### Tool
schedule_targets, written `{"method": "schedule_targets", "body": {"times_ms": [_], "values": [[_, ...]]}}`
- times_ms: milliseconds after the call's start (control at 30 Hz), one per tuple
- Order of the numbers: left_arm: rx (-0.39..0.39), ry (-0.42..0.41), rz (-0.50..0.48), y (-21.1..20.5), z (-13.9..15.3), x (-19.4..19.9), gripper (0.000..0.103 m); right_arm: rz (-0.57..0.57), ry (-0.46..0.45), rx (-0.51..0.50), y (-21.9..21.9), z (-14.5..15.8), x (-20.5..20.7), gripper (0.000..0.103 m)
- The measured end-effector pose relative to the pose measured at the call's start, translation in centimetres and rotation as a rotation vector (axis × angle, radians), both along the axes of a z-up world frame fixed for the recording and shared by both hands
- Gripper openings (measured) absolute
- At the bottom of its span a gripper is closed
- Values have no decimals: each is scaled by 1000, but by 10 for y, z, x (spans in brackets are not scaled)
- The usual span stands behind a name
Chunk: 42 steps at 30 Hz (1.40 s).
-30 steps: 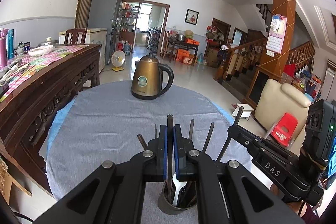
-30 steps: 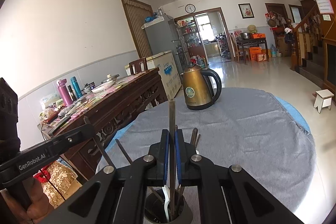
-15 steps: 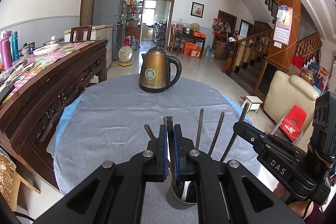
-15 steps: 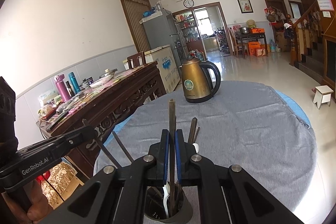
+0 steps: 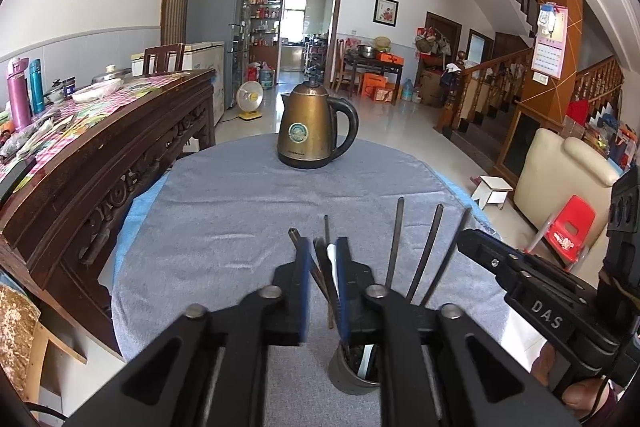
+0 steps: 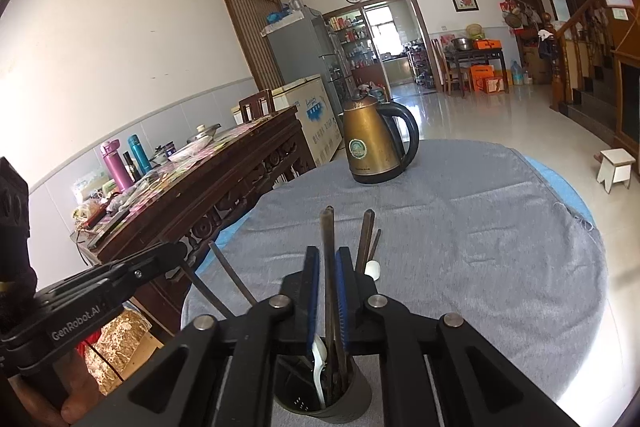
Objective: Organize utensils
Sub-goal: 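Open both tools to release the chopsticks and lift away, then move the open right tool down toward the white spoon on the cloth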
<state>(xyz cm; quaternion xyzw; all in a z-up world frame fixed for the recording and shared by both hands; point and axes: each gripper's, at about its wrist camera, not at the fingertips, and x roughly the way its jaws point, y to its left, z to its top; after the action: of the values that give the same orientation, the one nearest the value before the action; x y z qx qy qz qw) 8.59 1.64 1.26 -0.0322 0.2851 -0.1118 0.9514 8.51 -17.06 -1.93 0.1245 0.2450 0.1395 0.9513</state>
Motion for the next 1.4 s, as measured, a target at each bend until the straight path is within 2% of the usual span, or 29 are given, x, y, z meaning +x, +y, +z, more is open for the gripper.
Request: {"method": "schedule_targets", "body": {"times_ms": [33, 67, 100, 200, 467, 1400], "values": [[-4, 2, 6, 1, 0, 0, 38, 0, 2, 9, -1, 0, 0, 29], [-4, 0, 14, 2, -1, 0, 45, -2, 1, 17, -2, 0, 0, 38], [0, -4, 23, 2, 0, -1, 46, -9, -5, 22, -3, 0, -1, 41], [8, -7, 32, 4, 0, -1, 46, -31, -32, 12, -4, 2, -5, 42], [10, 11, 46, 6, -5, 3, 51, -33, -24, 9, -3, 1, -3, 42], [3, 12, 78, 18, -6, 6, 51, -46, -13, 19, -4, -1, -1, 42]]}}
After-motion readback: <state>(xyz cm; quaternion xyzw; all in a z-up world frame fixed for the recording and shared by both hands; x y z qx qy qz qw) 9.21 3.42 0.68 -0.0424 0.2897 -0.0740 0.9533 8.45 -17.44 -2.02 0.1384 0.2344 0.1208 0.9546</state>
